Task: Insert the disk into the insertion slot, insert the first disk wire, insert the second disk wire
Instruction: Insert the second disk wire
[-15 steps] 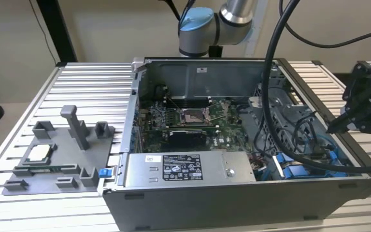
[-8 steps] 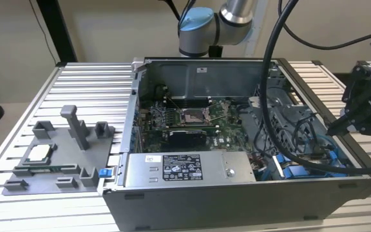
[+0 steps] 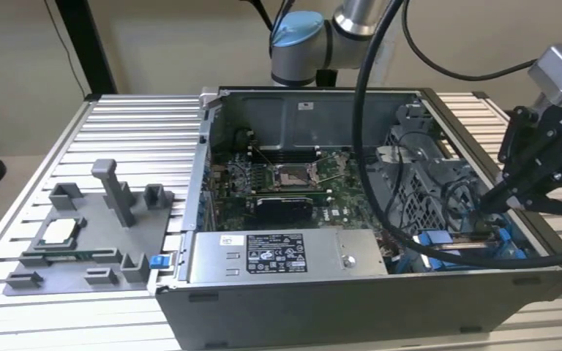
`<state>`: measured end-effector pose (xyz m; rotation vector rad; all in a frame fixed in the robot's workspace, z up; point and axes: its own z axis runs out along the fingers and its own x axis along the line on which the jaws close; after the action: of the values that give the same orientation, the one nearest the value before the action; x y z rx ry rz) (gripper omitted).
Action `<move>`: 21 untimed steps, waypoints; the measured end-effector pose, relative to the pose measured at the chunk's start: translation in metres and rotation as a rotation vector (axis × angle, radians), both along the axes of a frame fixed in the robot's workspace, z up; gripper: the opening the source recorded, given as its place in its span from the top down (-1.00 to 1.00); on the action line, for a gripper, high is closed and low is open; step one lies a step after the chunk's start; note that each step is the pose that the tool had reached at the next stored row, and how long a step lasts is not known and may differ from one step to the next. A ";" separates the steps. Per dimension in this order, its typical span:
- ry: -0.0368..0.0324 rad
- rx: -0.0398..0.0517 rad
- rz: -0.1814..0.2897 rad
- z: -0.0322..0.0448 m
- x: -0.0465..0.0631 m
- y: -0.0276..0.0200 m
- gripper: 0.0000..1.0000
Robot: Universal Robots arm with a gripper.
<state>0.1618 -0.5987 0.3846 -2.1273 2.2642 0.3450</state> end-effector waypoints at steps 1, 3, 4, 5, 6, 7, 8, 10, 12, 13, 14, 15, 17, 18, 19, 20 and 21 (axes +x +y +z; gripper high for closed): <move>-0.0004 -0.0058 0.000 -0.0004 -0.002 0.0000 1.00; -0.0014 -0.0194 0.000 -0.0013 -0.007 0.0000 1.00; -0.0021 -0.0259 0.000 -0.0019 -0.010 0.0000 1.00; -0.0028 -0.0326 0.000 -0.0024 -0.012 0.0000 1.00; -0.0037 -0.0392 0.000 -0.0029 -0.015 0.0001 1.00; -0.0045 -0.0451 0.000 -0.0034 -0.017 0.0001 1.00; -0.0056 -0.0519 0.000 -0.0040 -0.020 0.0001 1.00; -0.0080 -0.0650 0.000 -0.0052 -0.024 0.0003 1.00; -0.0102 -0.0789 0.000 -0.0064 -0.028 0.0005 1.00; -0.0106 -0.0851 0.000 -0.0070 -0.029 0.0005 1.00; -0.0107 -0.0889 0.000 -0.0073 -0.029 0.0005 1.00; -0.0108 -0.0894 0.000 -0.0075 -0.029 0.0005 1.00; -0.0108 -0.0896 0.000 -0.0074 -0.029 0.0005 1.00; -0.0108 -0.0898 0.000 -0.0074 -0.029 0.0005 1.00; -0.0108 -0.0899 0.000 -0.0074 -0.029 0.0005 1.00; -0.0109 -0.0902 0.000 -0.0074 -0.029 0.0005 1.00; -0.0118 -0.0905 0.000 -0.0078 -0.029 0.0006 1.00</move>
<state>0.1326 -0.5981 0.3768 -2.1645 2.3164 0.2336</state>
